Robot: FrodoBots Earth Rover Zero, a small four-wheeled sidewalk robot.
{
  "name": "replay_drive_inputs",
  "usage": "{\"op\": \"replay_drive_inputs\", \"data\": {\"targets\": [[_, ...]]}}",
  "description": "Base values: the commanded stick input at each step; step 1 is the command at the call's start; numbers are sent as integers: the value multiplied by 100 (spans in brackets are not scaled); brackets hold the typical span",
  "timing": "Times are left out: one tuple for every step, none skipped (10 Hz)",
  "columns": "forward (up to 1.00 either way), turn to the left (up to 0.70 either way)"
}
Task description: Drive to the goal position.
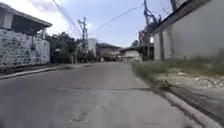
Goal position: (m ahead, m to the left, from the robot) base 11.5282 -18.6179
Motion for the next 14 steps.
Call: {"op": "replay_drive_inputs", "data": {"targets": [[100, -2], [100, -2], [100, -2], [100, -1], [100, 0], [100, 0], [100, 0], [100, 0], [100, 0], [100, 0], [100, 0], [100, 0], [100, 0], [100, 0]]}}
